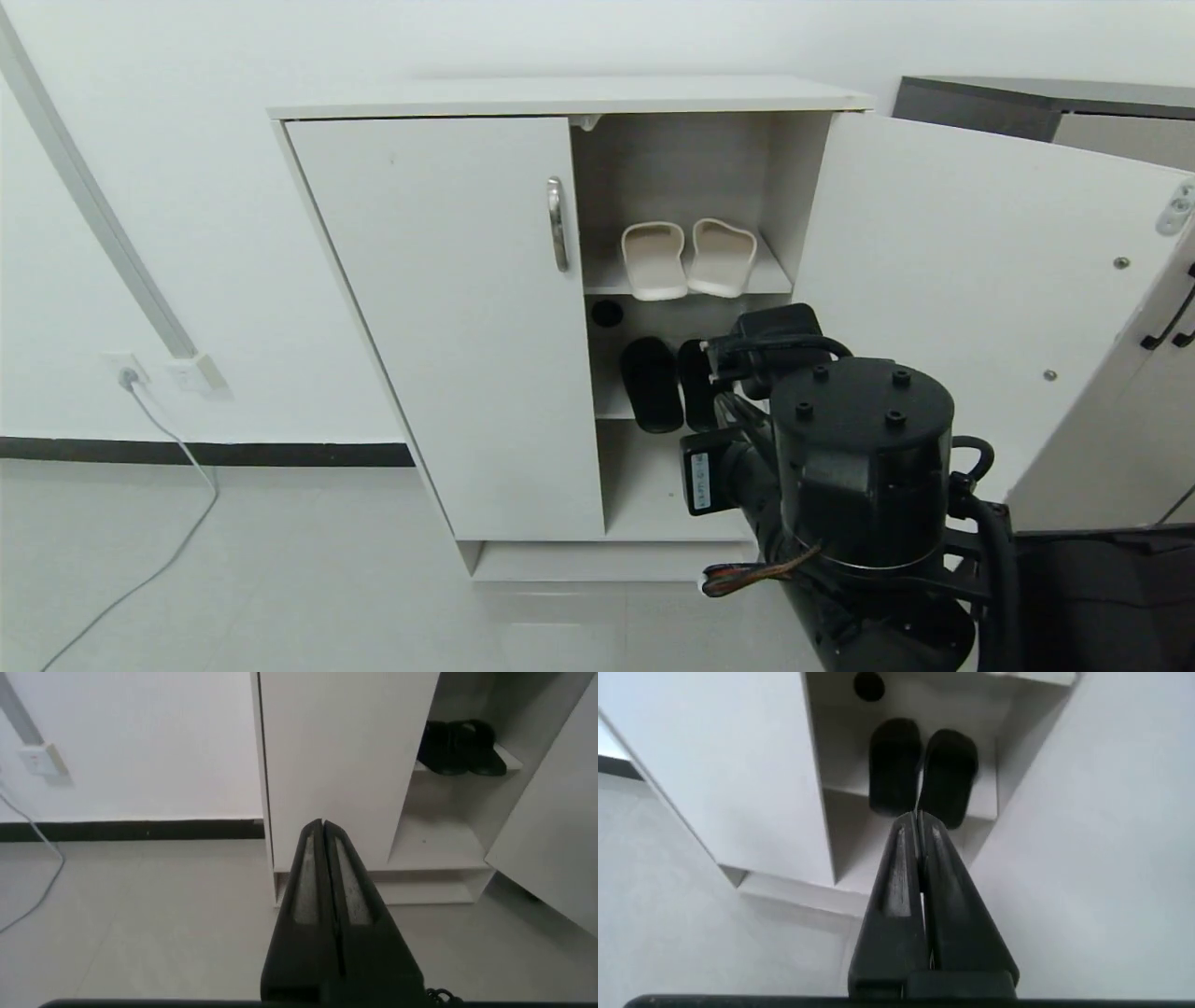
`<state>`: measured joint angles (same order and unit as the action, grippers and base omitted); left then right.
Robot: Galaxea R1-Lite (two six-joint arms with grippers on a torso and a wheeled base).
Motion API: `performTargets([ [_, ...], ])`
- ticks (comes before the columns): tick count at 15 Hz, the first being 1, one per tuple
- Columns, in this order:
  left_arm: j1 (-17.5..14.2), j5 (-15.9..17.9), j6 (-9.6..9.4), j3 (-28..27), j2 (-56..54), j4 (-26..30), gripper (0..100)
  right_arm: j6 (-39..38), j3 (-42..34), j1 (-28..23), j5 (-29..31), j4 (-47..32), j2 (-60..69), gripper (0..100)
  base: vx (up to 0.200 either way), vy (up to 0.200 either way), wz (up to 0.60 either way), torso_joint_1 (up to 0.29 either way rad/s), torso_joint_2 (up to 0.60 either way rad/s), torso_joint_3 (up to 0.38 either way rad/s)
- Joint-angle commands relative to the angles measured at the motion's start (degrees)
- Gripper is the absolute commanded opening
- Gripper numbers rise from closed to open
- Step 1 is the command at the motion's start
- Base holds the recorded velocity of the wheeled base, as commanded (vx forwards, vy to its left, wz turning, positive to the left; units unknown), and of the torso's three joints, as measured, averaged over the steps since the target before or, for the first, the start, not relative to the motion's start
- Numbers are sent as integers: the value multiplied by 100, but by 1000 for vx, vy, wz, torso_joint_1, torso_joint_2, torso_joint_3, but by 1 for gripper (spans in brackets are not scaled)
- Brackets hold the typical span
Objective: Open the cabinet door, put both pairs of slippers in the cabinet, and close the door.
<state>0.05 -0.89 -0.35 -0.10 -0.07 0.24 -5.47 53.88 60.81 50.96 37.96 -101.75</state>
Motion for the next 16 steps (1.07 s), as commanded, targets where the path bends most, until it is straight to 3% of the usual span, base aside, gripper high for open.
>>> performTargets([
  [1, 4, -8, 0, 1, 7, 2, 0, -6, -1, -16, 2, 1, -64, 0, -200, 0, 0, 2, -7, 12],
  [16, -5, -8, 0, 1, 7, 2, 0, -15, -150, -350, -490, 317, -222, 0, 0, 0, 0, 0, 0, 0],
])
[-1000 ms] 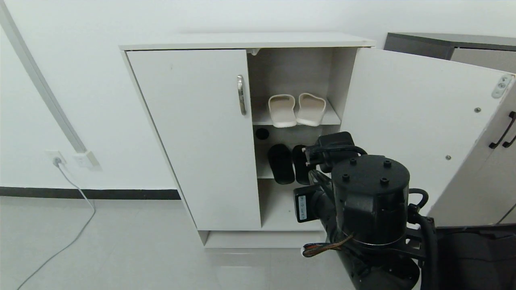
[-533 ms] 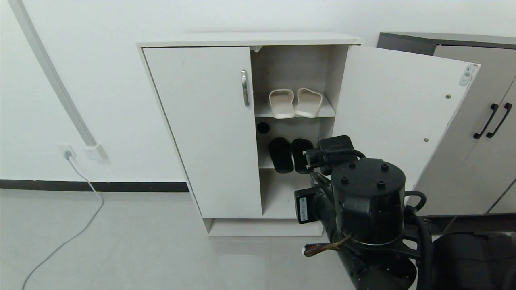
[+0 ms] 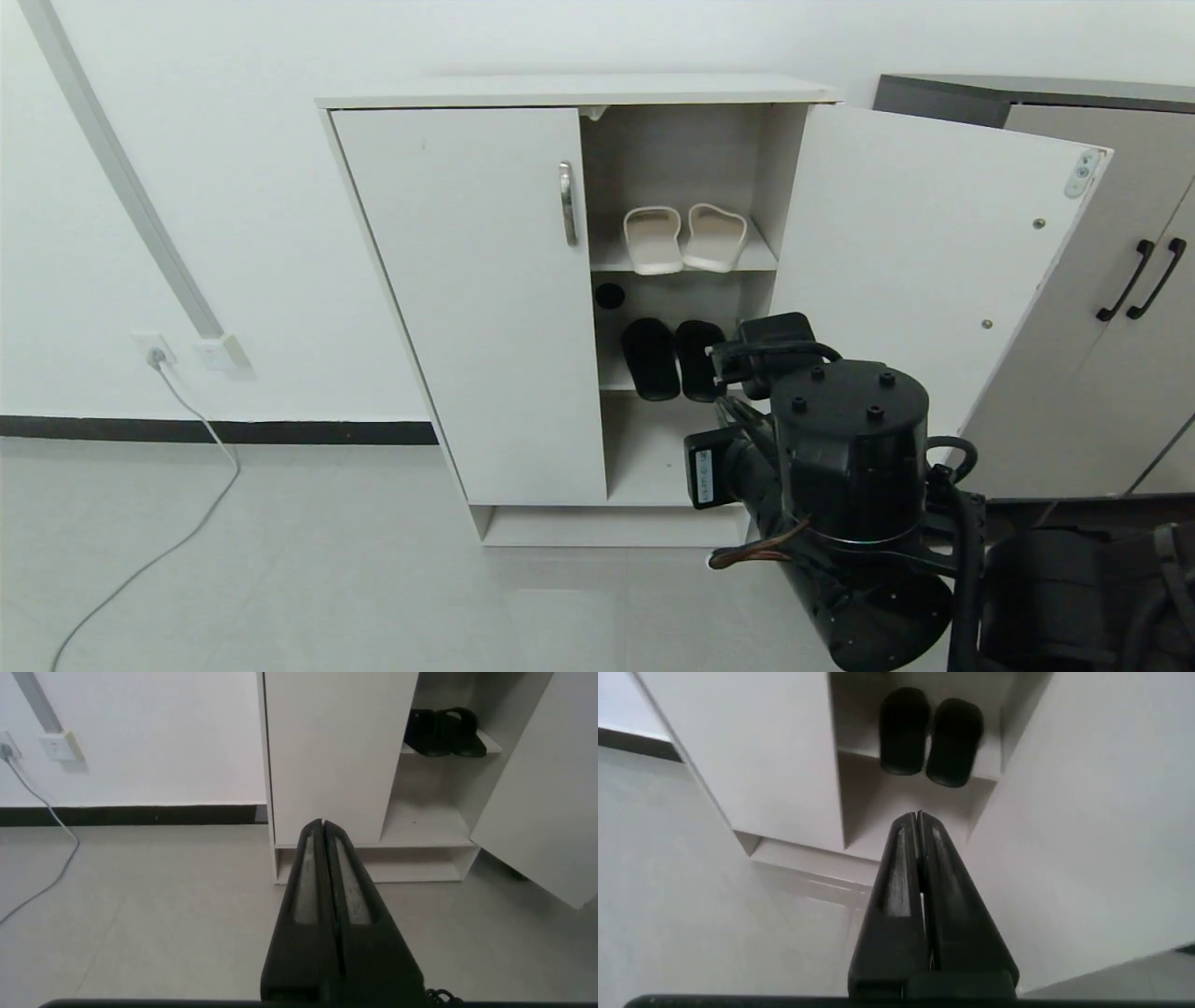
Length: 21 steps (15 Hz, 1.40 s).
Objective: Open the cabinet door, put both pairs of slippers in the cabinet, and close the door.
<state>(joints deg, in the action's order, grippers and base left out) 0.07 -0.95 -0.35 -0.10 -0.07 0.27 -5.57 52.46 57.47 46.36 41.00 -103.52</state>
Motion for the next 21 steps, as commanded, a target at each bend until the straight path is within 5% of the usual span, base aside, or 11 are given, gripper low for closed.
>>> performTargets([
  [1, -7, -2, 0, 1, 7, 0, 0, 12, -7, -51, -48, 14, -45, 0, 0, 0, 0, 0, 0, 0],
  [8, 1, -2, 0, 10, 7, 0, 0, 12, -7, -95, -48, 14, -80, 0, 0, 0, 0, 0, -18, -18],
  [21, 1, -2, -9, 1, 7, 0, 0, 21, 1, -130, -48, 5, -151, 0, 0, 0, 0, 83, -418, -339],
])
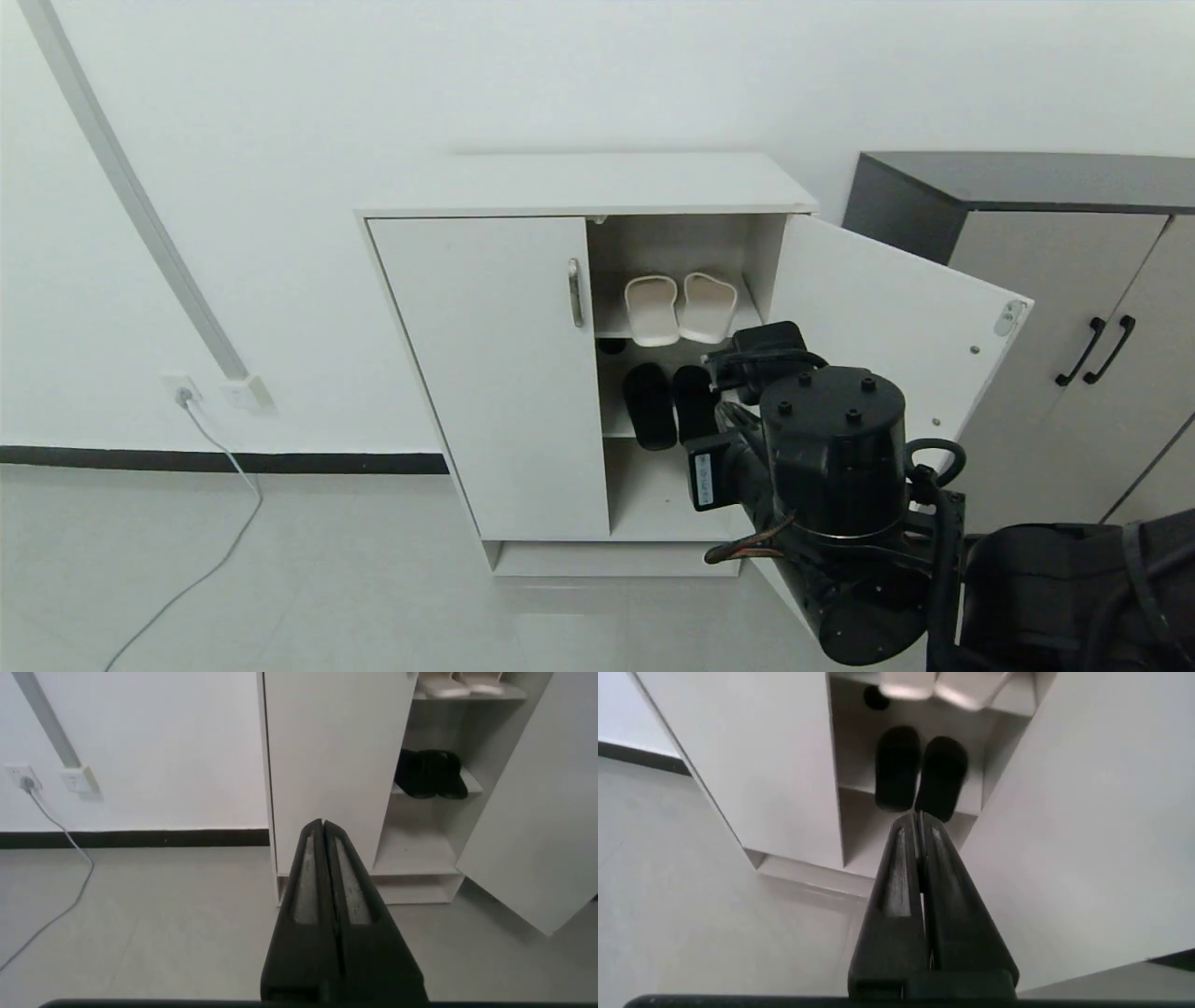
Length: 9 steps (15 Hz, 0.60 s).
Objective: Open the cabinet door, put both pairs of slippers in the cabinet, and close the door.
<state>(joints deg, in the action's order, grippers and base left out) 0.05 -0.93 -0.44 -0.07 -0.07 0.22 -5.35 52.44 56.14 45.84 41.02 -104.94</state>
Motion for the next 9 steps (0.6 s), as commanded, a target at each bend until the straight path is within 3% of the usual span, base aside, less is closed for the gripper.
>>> performTargets([
  [1, 4, -4, 0, 7, 7, 4, 0, -1, 3, 2, -5, 2, -9, 0, 0, 0, 0, 149, -466, -320],
  [9, 4, -4, 0, -1, 7, 4, 0, -1, -6, -15, -5, 2, -36, 0, 0, 0, 0, 184, -497, -313],
])
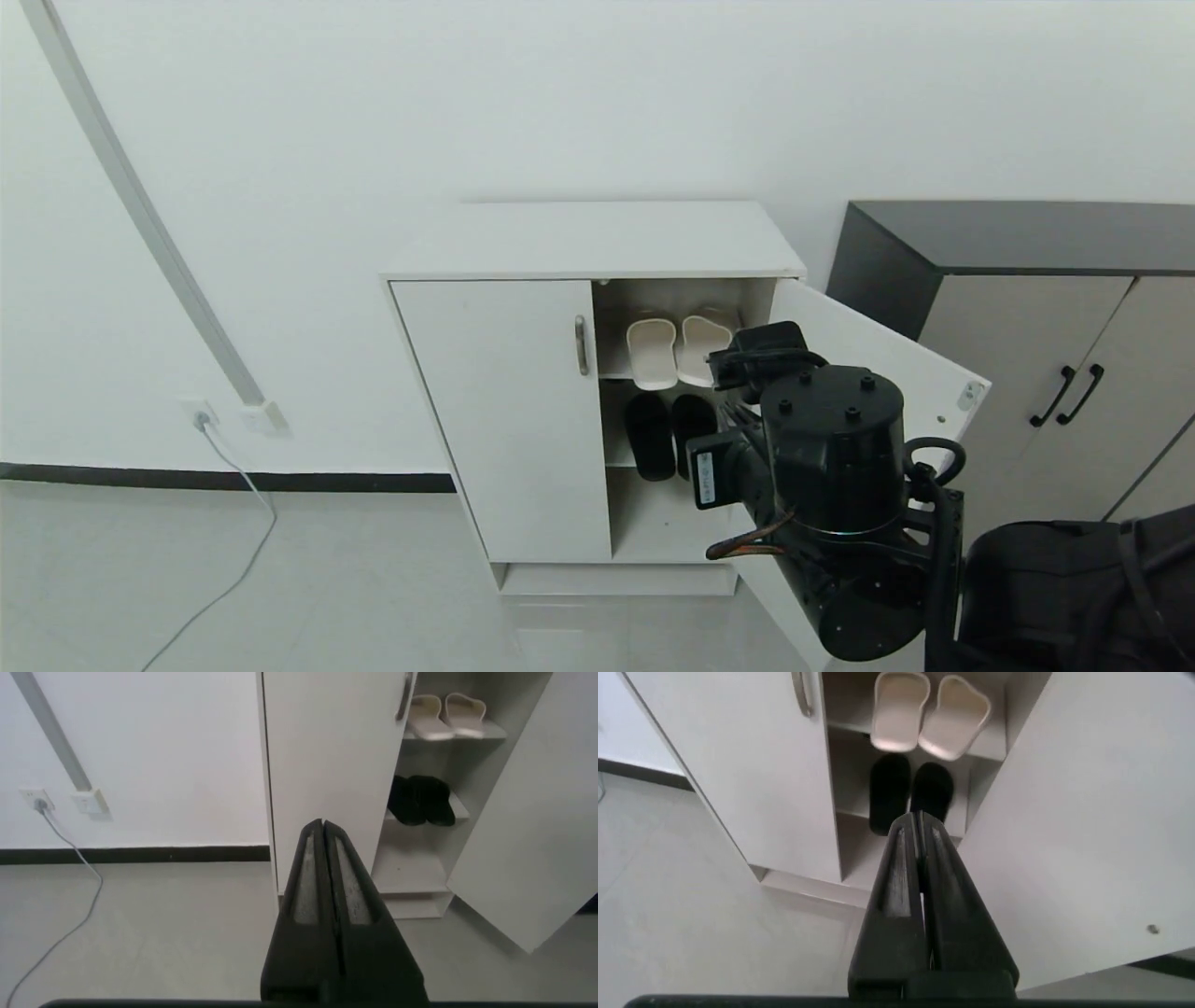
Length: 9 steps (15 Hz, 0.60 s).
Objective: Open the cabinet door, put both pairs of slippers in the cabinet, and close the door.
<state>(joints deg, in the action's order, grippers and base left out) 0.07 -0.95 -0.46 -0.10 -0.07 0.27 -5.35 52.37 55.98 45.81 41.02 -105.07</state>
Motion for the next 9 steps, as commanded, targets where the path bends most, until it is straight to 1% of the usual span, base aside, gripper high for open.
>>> performTargets([
  [1, 1, -2, 2, 1, 7, 0, 0, -1, 1, 1, -2, 2, -22, 0, 0, 0, 0, 207, -525, -310],
  [5, 1, -2, 2, 1, 7, 0, 0, -1, 10, -34, -2, 2, -13, 0, 0, 0, 0, 227, -536, -314],
  [9, 1, -2, 11, 1, 7, 0, 0, -10, 1, -184, -2, 11, -93, 0, 0, 0, 0, 256, -581, -323],
])
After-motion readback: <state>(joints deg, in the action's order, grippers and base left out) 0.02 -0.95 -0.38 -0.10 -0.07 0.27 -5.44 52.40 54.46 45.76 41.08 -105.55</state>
